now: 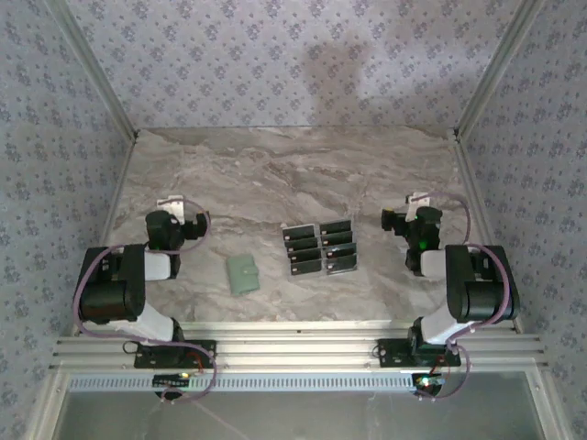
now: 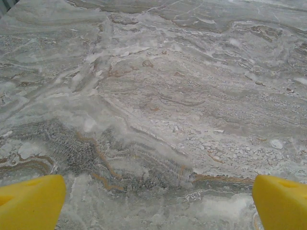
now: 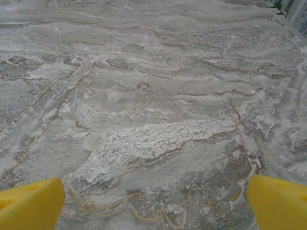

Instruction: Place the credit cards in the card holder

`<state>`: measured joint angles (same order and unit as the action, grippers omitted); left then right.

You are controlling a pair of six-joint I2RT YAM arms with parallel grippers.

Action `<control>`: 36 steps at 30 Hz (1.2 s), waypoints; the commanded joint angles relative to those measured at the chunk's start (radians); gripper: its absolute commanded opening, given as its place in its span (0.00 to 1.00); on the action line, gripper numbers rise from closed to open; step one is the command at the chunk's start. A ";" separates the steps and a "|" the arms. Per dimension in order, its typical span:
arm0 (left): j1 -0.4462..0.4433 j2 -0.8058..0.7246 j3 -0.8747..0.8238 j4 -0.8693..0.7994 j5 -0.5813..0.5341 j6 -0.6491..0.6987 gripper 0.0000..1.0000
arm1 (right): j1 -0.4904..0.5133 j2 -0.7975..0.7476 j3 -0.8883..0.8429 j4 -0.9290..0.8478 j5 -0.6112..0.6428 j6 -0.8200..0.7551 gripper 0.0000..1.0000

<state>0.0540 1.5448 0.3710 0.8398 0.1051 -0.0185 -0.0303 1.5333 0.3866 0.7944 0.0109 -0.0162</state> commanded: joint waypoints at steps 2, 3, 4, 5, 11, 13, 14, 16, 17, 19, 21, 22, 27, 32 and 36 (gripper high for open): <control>-0.003 -0.009 0.031 -0.001 0.016 0.012 1.00 | -0.003 -0.010 0.004 0.019 -0.001 -0.013 1.00; -0.004 -0.010 0.031 0.000 0.012 0.014 1.00 | -0.003 -0.010 0.004 0.019 0.000 -0.013 1.00; -0.004 -0.010 0.031 -0.002 0.012 0.015 1.00 | -0.003 -0.010 0.004 0.019 0.000 -0.013 1.00; -0.006 -0.008 0.032 -0.003 0.013 0.014 1.00 | -0.003 -0.010 0.005 0.018 -0.001 -0.013 1.00; 0.002 -0.008 0.036 -0.008 0.010 0.004 1.00 | -0.004 -0.009 0.005 0.017 -0.003 -0.013 1.00; 0.001 -0.007 0.039 -0.015 -0.020 -0.006 1.00 | -0.006 -0.010 0.005 0.017 -0.005 -0.011 1.00; 0.001 -0.008 0.038 -0.014 -0.028 -0.009 1.00 | -0.007 -0.009 0.005 0.016 -0.008 -0.011 1.00; -0.001 -0.008 0.041 -0.019 -0.048 -0.014 1.00 | -0.013 -0.010 0.007 0.014 -0.020 -0.007 1.00; -0.007 -0.007 0.046 -0.026 -0.065 -0.011 1.00 | -0.017 -0.010 0.006 0.015 -0.023 -0.005 1.00; -0.013 -0.006 0.050 -0.033 -0.079 -0.011 1.00 | -0.017 -0.010 0.005 0.015 -0.024 -0.005 1.00; -0.014 -0.005 0.049 -0.034 -0.080 -0.011 1.00 | -0.017 -0.009 0.006 0.016 -0.025 -0.005 1.00; -0.014 -0.008 0.051 -0.034 -0.081 -0.009 1.00 | -0.017 -0.009 0.006 0.016 -0.023 -0.004 1.00; -0.015 -0.005 0.051 -0.034 -0.080 -0.011 1.00 | -0.022 -0.010 0.005 0.016 -0.031 -0.001 1.00; -0.013 -0.007 0.047 -0.029 -0.078 -0.012 1.00 | -0.023 -0.009 0.006 0.016 -0.034 -0.001 1.00; 0.002 -0.045 0.064 -0.078 -0.017 -0.008 1.00 | -0.024 -0.025 -0.003 0.025 -0.025 0.008 1.00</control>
<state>0.0460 1.5429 0.3985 0.8024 0.0494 -0.0196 -0.0467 1.5322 0.3866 0.7948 -0.0154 -0.0158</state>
